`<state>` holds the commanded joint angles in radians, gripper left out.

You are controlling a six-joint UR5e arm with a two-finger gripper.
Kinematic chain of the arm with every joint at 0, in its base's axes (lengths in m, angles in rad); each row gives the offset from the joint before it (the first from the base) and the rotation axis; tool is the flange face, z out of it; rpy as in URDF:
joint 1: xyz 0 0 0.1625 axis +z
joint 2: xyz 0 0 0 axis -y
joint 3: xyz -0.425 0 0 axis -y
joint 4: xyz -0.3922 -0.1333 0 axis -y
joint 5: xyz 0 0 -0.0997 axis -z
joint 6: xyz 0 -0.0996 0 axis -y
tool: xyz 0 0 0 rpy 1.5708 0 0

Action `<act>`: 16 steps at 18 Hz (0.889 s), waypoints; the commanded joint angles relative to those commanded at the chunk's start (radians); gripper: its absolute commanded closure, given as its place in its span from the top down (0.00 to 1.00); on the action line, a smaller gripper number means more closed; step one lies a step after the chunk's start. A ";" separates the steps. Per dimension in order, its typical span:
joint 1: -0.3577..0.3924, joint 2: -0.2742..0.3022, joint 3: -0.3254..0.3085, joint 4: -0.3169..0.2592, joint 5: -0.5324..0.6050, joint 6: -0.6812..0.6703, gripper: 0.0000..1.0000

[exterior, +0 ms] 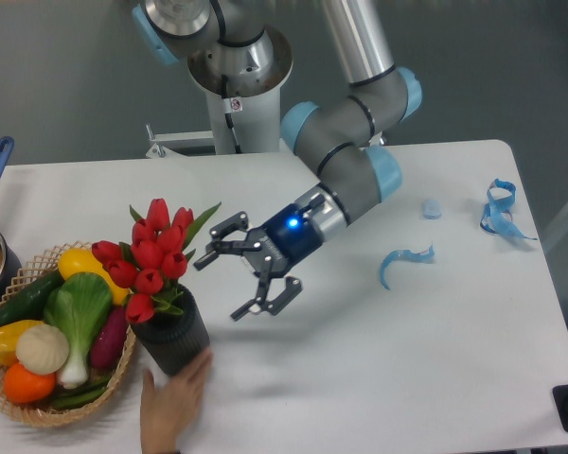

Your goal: Insert the flowers into the vase

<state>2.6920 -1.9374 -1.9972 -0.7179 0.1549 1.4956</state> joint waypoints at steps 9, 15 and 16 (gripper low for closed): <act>0.251 0.012 0.037 0.000 0.003 0.003 1.00; 0.365 -0.032 0.112 -0.002 0.167 -0.003 1.00; 0.359 -0.035 0.123 -0.003 0.232 -0.008 1.00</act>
<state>3.0511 -1.9727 -1.8746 -0.7210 0.3874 1.4880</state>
